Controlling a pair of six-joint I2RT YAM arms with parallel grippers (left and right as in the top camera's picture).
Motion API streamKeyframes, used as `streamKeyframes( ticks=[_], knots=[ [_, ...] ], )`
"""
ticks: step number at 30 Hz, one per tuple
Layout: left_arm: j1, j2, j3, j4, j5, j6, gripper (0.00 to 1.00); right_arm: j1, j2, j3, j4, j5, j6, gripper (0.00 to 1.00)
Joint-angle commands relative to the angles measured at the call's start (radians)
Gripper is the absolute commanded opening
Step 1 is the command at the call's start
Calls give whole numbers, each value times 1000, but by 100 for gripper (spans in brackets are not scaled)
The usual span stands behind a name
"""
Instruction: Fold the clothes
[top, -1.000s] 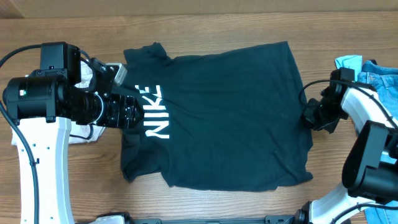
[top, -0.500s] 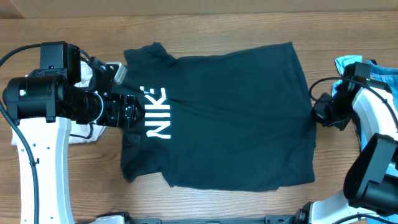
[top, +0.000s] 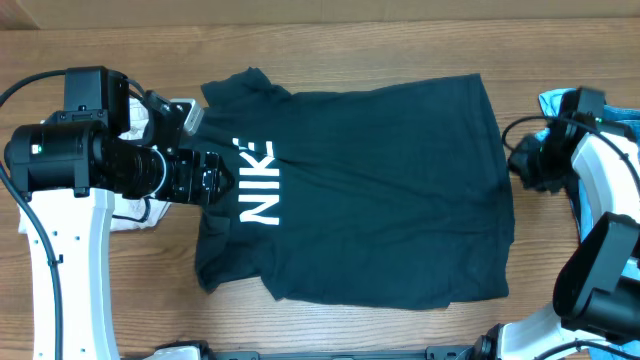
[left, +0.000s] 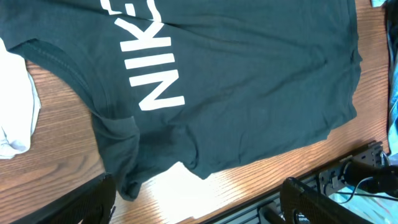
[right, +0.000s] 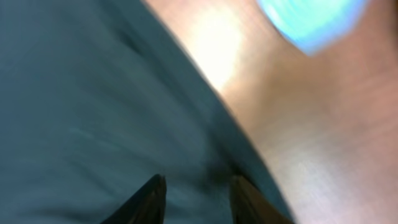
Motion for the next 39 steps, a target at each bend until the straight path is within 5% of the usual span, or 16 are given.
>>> streamKeyframes(
  ticks=[1, 14, 29, 34, 39],
  knots=[
    [0, -8, -6, 15, 16, 22, 88, 5, 20, 37, 123, -226, -95, 38],
    [0, -8, -6, 56, 16, 22, 89, 13, 229, 37, 460, -256, -101, 39],
    [0, -8, -6, 53, 19, 10, 89, 58, 308, 37, 515, -220, -79, 39],
    [0, -8, -6, 50, 19, 10, 89, 57, 305, 39, 504, -265, -78, 24],
    [0, -8, -6, 49, 19, 10, 89, 37, 258, 40, 501, -264, -75, 20]
  ],
)
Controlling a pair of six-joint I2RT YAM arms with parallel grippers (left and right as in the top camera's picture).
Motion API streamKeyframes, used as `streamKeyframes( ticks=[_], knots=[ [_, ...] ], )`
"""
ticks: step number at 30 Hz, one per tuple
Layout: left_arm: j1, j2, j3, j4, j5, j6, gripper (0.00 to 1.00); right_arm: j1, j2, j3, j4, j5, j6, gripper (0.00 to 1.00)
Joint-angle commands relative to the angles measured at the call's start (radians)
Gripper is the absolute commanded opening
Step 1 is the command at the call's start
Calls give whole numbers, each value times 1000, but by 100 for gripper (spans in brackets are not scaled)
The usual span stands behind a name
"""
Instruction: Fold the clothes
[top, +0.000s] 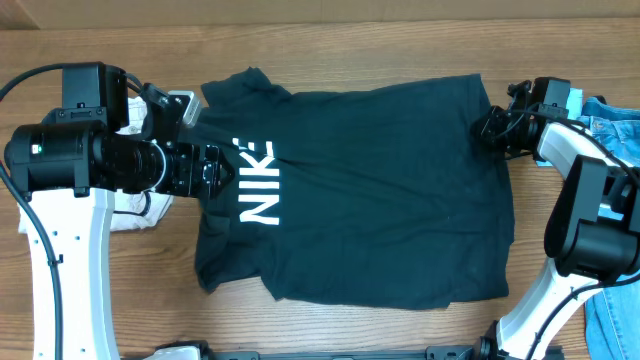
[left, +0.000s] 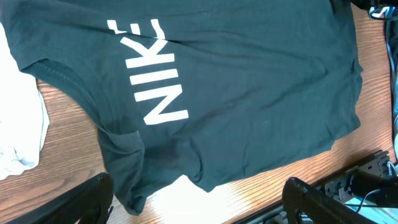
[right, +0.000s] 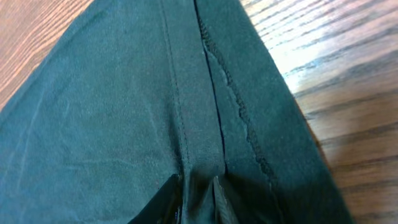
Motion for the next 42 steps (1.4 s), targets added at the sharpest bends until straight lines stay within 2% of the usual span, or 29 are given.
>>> streamKeyframes(
  ticks=[1, 9, 11, 12, 13, 21, 30, 33, 39, 42],
  knots=[
    [0, -8, -6, -1, 19, 11, 89, -23, -59, 22, 5, -12, 3, 19],
    [0, -8, -6, 0, 19, 12, 90, -59, -150, 22, 4, 17, 82, 18],
    [0, -8, -6, 2, 19, 12, 90, -59, -146, 21, 0, 28, 77, 25],
    [0, -8, -6, 2, 19, 12, 90, -57, -143, 21, -3, 50, 77, 34],
    [0, -8, -6, 2, 19, 12, 90, -55, -139, 21, -7, 68, 77, 35],
    [0, -8, -6, -2, 19, 11, 90, -48, -51, 21, -59, 24, 69, 36],
    [0, -8, -6, -16, 18, 12, 90, -5, -36, 20, -30, -19, 24, 36],
    [0, -8, -6, -21, 19, 12, 90, 1, -34, 20, -34, 8, 25, 31],
    [0, -8, -6, -27, 19, 15, 89, 2, -32, 20, -55, 70, 24, 31],
    [0, -8, -6, -27, 18, 15, 89, 3, -32, 20, -55, 69, 25, 27]
  ],
)
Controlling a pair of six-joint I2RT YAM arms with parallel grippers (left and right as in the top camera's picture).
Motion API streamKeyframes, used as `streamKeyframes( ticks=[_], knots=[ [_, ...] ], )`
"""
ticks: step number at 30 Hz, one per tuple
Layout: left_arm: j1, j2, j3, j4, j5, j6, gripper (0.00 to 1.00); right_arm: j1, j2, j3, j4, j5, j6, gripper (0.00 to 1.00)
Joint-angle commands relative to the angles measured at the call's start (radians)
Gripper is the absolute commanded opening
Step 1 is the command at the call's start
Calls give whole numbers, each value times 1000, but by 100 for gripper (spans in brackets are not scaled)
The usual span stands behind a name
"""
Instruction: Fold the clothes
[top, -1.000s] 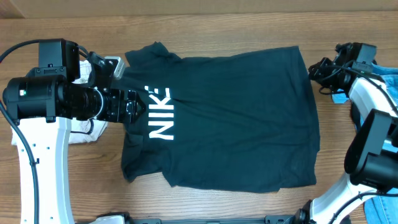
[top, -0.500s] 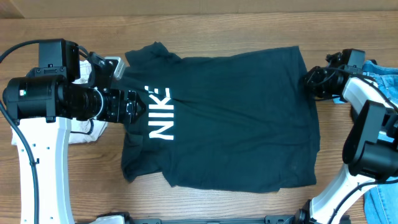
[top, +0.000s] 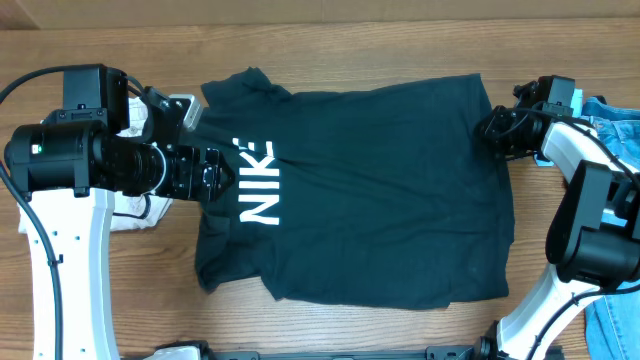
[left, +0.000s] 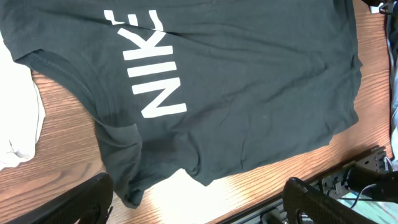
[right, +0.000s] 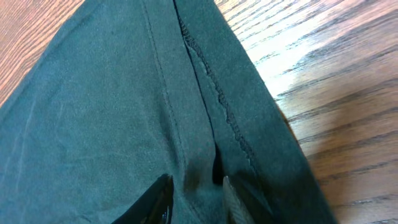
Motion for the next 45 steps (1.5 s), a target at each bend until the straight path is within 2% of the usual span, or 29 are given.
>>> streamKeyframes(
  ticks=[1, 6, 10, 14, 23, 30, 32, 35, 38, 42, 45],
  knots=[
    [0, -8, -6, -2, 19, 15, 89, 3, 6, 19, 3, 13, -7, 25],
    [0, -8, -6, -5, 19, 15, 89, 4, 26, 19, -4, 13, -6, 23],
    [0, -8, -6, -10, 19, 15, 89, 4, 29, 19, 15, 13, -5, 4],
    [0, -8, -6, -17, 19, 15, 89, 0, 11, 20, 8, 2, -2, 4],
    [0, -8, -6, 0, 19, 15, 90, -45, -158, 21, 35, -34, -5, 4],
    [0, -8, -6, -2, 19, 19, 90, -51, -138, 20, 13, 117, -8, 4],
    [0, -8, -6, -2, 19, 19, 90, -51, -127, 20, -13, 176, -7, 12],
    [0, -8, -6, -2, 18, 19, 89, -58, -124, 20, -50, 211, 0, 16],
    [4, -8, 7, -19, -20, 14, 89, -69, -148, 21, -79, 134, 20, 32],
    [50, -8, 121, -137, -67, 8, 90, -71, -265, 21, -131, -39, 17, 41],
    [84, -39, 151, -145, -142, -89, 95, -71, -391, 21, -195, -112, 16, 47]
  ],
)
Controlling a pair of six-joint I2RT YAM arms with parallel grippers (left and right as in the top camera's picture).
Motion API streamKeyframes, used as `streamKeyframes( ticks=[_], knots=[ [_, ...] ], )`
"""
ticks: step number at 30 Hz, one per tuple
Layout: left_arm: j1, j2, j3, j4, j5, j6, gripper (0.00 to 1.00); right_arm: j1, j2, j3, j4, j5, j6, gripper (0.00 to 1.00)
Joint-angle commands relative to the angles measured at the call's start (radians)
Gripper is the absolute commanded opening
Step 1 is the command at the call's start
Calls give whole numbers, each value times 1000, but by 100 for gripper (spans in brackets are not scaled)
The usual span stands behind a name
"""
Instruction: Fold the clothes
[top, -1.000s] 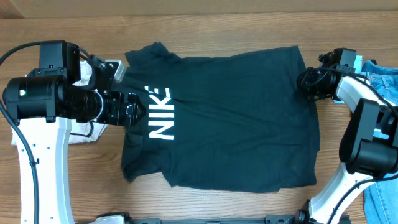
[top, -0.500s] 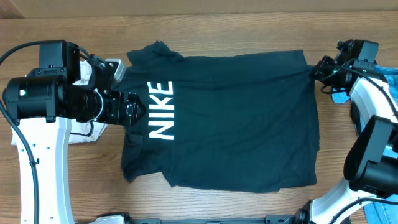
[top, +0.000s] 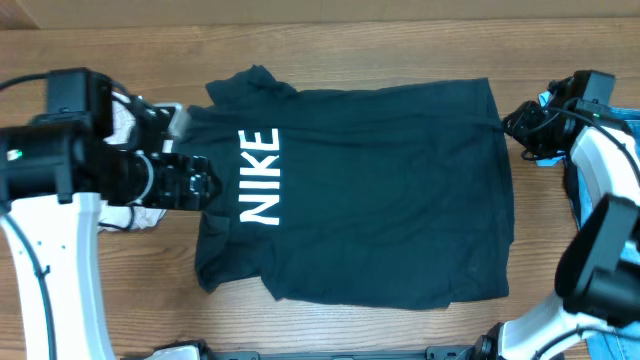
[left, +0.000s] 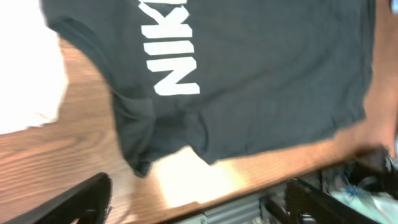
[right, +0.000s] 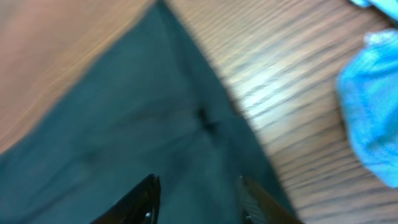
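A dark teal T-shirt (top: 370, 190) with white NIKE lettering lies spread flat on the wooden table, collar to the left. My left gripper (top: 200, 185) hovers at the shirt's left edge beside the lettering. In the left wrist view its fingers stand wide open (left: 196, 199) above the shirt (left: 249, 74), holding nothing. My right gripper (top: 515, 128) is by the shirt's far right corner. In the blurred right wrist view it is open (right: 198, 186) over that corner of the shirt (right: 124, 137), with nothing between its fingers.
A white cloth (top: 125, 125) lies under the left arm, also seen as the white cloth (left: 25, 81) left of the shirt. Blue clothing (top: 578, 185) is piled at the right table edge, close to the right gripper as a blue cloth (right: 370, 118). The table's front edge (left: 249, 208) runs below the shirt.
My right gripper had the shirt's hem between close-set fingers; now it is open and a little further right, off the cloth. The shirt's far right corner sits slightly further right. The left arm shifted left.
My right gripper was open at the shirt's right edge, then shut on the hem at the far right corner, then looser on it, and now open beside it. My left gripper stayed open over the shirt's left side throughout. The shirt stays flat.
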Motion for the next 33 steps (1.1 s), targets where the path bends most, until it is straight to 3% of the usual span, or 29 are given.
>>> streamKeyframes(
  ticks=[1, 5, 8, 9, 12, 15, 19, 24, 27, 28, 31, 33],
  knots=[
    [45, -51, 47, -5, -126, -138, 99, -1, -224, 18, -61, -131, -1, 50],
    [58, -75, -61, -5, -133, -273, 100, 0, -381, 18, -220, -141, 3, 61],
    [59, -74, -278, 69, -132, -373, 100, 0, -458, 18, -389, -159, 2, 64],
    [59, -73, -424, 155, -124, -412, 100, 1, -467, 18, -470, -159, 2, 67],
    [59, -68, -619, 289, -111, -457, 100, 2, -466, 16, -574, -158, -31, 67],
    [58, -40, -871, 483, -24, -499, 100, 2, -465, 16, -623, -158, -60, 67],
    [58, -29, -1064, 644, -19, -608, 100, 2, -465, 16, -623, -158, -59, 68],
    [58, -27, -1242, 843, -5, -753, 91, 2, -465, 16, -619, -158, -59, 68],
    [58, -27, -1276, 930, -9, -787, 74, 2, -465, 16, -619, -159, -59, 68],
    [58, -27, -1280, 949, -10, -811, 56, 2, -465, 16, -619, -158, -59, 68],
    [58, -27, -1279, 921, -4, -816, 20, 2, -465, 16, -623, -158, -59, 68],
    [60, -28, -1271, 888, -4, -804, 5, 2, -465, 16, -623, -150, -59, 68]
  ],
)
